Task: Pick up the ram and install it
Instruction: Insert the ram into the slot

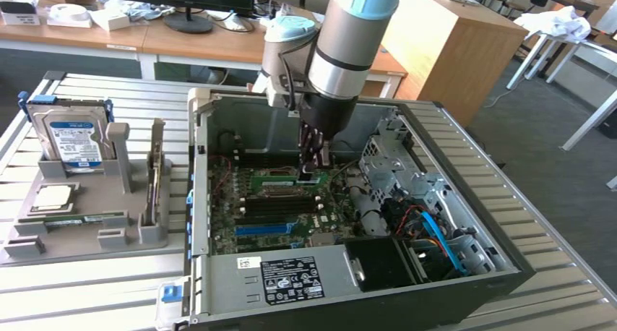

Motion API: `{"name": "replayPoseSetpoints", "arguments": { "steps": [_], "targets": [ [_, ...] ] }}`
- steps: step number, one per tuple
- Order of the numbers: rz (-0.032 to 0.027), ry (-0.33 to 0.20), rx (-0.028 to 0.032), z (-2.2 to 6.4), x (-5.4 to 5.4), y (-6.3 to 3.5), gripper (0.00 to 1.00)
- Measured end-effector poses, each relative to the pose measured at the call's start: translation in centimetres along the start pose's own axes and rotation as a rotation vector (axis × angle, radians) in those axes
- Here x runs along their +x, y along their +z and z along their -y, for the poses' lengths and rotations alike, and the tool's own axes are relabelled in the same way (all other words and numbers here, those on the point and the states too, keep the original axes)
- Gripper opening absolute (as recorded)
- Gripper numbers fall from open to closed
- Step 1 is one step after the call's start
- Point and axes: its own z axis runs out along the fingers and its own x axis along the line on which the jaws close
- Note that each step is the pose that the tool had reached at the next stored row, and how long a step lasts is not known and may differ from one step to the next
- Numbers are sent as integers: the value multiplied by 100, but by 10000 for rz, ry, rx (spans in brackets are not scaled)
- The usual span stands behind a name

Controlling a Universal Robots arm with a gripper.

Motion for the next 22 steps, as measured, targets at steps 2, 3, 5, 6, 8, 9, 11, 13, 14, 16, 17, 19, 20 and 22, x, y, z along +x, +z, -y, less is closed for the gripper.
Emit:
{"name": "replayPoseSetpoints", "arguments": {
  "steps": [2, 3, 5, 6, 8, 9, 11, 13, 14, 16, 17, 19, 20, 22],
  "targets": [
    [0, 0, 0, 1, 0, 25, 11],
    [0, 0, 0, 1, 0, 37, 11],
    [0, 0, 0, 2, 0, 59, 11],
    [1, 0, 0, 2, 0, 70, 11],
    [1, 0, 0, 3, 0, 93, 11],
    [1, 0, 1, 3, 0, 104, 11],
    [0, 0, 1, 3, 0, 120, 11],
    [-1, 0, 0, 3, 0, 120, 11],
    [0, 1, 0, 3, 1, 120, 11],
    [2, 3, 1, 3, 6, 121, 11],
    [1, 2, 1, 3, 11, 121, 11],
    [1, 1, 1, 4, 23, 121, 11],
    [1, 2, 1, 3, 26, 121, 11],
    [1, 2, 1, 3, 26, 121, 11]
  ]
}}
